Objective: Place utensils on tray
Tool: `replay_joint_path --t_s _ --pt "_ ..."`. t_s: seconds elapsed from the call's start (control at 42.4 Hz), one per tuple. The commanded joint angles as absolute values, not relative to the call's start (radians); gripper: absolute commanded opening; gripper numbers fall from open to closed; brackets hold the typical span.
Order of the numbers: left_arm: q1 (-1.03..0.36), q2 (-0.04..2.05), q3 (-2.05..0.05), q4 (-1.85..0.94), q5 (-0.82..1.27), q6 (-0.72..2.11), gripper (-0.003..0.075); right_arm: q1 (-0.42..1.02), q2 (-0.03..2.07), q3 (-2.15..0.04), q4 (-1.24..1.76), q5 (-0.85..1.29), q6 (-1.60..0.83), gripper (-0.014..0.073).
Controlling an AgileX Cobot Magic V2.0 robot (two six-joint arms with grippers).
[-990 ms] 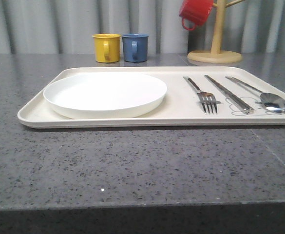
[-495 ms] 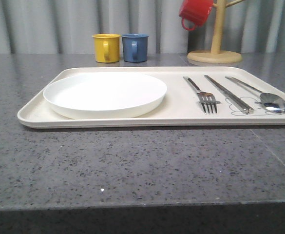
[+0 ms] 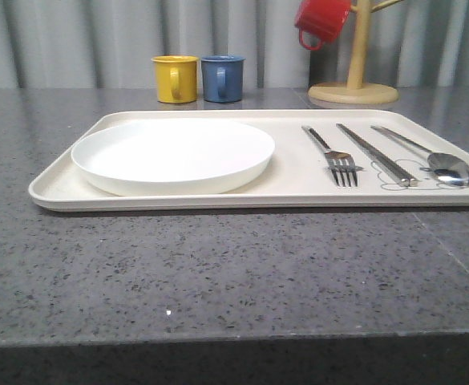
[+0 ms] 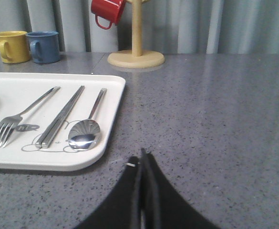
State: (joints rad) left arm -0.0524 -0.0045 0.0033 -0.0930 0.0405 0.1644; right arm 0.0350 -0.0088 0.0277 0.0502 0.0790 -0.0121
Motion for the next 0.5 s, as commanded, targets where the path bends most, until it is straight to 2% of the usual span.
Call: replay_joint_path --t_s 0.0,0.472 --pt "-0.05 -0.024 0.016 -0.102 -0.047 0.16 -0.002 0.026 -0.025 0.026 0.054 -0.02 -0.019 -0.0058" --pt "-0.05 -0.024 0.016 -0.102 -0.047 0.16 -0.002 0.033 -0.025 0.026 0.054 -0.02 -0.019 -0.0058"
